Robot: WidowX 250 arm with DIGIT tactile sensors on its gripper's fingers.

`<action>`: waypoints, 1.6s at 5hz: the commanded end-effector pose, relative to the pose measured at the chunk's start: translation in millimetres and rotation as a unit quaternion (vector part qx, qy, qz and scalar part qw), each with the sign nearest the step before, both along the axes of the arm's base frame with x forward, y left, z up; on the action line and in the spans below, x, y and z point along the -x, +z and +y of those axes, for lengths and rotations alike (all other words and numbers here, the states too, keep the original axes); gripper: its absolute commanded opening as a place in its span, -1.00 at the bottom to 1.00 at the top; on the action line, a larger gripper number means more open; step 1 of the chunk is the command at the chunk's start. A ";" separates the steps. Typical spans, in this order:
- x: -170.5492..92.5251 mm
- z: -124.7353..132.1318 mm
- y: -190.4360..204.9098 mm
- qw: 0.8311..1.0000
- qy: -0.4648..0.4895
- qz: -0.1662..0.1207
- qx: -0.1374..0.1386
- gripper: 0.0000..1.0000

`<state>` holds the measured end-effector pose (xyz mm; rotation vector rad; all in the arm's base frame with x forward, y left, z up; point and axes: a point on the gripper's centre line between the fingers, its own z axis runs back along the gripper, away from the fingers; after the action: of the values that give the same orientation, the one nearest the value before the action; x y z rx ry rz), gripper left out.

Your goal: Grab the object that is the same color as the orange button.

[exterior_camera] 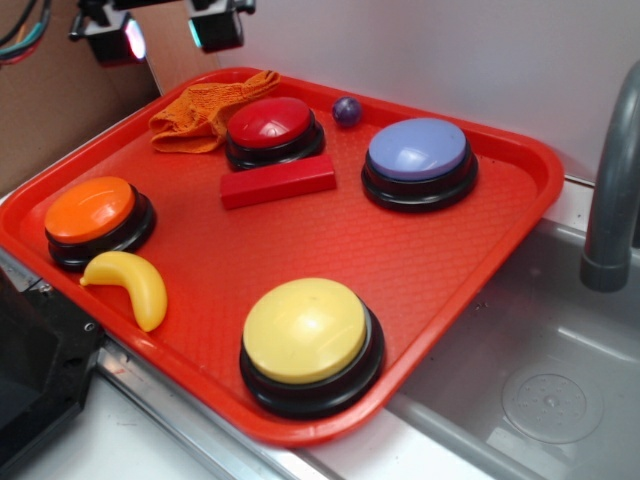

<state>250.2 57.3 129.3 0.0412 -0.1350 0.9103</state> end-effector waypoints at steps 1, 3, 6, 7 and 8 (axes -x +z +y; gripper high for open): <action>-40.9 66.8 -30.0 0.986 0.158 -0.054 -0.024 1.00; -53.8 91.9 -71.4 0.980 0.191 -0.037 -0.030 1.00; -48.0 90.4 -104.3 0.983 0.178 -0.040 -0.001 -1.00; -46.2 89.8 -103.2 0.983 0.176 -0.042 -0.007 -1.00; -47.5 90.8 -101.7 0.986 0.164 -0.025 -0.014 -1.00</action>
<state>310.0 135.5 22.4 0.0715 -0.1775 1.2382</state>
